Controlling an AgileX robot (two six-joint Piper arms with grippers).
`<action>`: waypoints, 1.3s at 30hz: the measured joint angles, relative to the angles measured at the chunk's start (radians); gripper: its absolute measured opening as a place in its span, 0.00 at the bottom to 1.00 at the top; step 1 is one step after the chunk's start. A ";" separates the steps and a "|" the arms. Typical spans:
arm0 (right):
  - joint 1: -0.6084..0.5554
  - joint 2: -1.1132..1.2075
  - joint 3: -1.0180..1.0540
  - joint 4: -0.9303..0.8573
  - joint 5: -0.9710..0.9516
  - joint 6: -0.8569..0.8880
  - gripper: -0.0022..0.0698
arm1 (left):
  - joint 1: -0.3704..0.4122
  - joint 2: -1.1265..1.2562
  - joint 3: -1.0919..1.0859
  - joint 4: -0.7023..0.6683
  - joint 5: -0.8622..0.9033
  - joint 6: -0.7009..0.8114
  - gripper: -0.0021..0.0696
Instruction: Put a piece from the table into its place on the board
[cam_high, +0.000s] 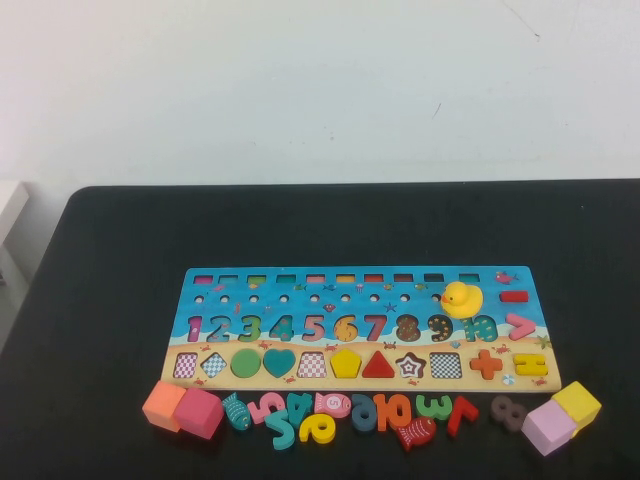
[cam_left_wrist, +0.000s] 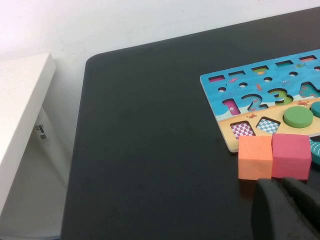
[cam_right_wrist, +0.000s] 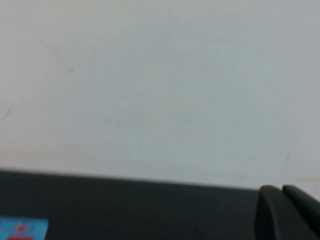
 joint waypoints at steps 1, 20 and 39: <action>0.000 0.000 0.000 -0.012 0.026 0.000 0.06 | 0.000 0.000 0.000 0.000 0.000 0.000 0.03; 0.000 -0.157 0.000 -0.492 0.562 0.523 0.06 | 0.000 0.000 0.000 0.000 0.000 0.002 0.03; 0.000 -0.157 -0.008 -0.455 0.590 0.633 0.06 | 0.000 0.000 0.000 0.000 0.000 0.002 0.03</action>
